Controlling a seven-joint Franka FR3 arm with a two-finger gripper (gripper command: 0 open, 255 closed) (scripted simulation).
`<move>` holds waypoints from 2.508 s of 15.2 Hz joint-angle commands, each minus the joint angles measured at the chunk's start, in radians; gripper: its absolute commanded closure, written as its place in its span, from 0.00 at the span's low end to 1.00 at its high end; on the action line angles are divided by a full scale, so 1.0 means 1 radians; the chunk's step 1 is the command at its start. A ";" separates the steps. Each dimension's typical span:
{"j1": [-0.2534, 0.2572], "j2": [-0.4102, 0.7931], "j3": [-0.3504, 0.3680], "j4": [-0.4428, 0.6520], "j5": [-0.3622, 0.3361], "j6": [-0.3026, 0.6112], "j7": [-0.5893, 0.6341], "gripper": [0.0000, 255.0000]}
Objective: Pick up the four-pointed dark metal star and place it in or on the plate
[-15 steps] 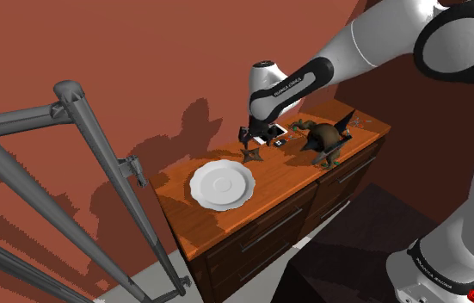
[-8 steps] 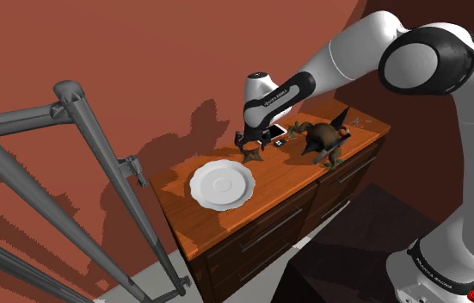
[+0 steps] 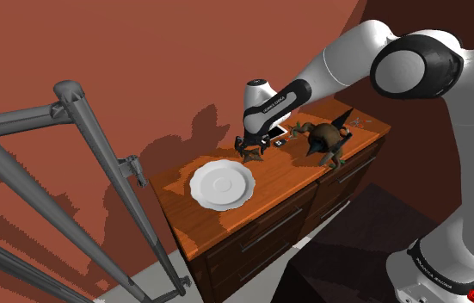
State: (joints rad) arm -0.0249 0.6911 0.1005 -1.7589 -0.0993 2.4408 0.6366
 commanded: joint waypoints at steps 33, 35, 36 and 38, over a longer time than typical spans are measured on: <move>0.035 -0.179 0.029 -0.041 0.015 -0.139 0.051 1.00; 0.066 -0.190 0.037 -0.058 0.011 -0.133 0.094 1.00; 0.082 -0.194 0.042 -0.065 0.008 -0.130 0.115 1.00; 0.115 -0.201 0.051 -0.075 0.004 -0.127 0.159 1.00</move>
State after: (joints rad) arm 0.0745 0.4932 0.1472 -1.8291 -0.0933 2.3118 0.7741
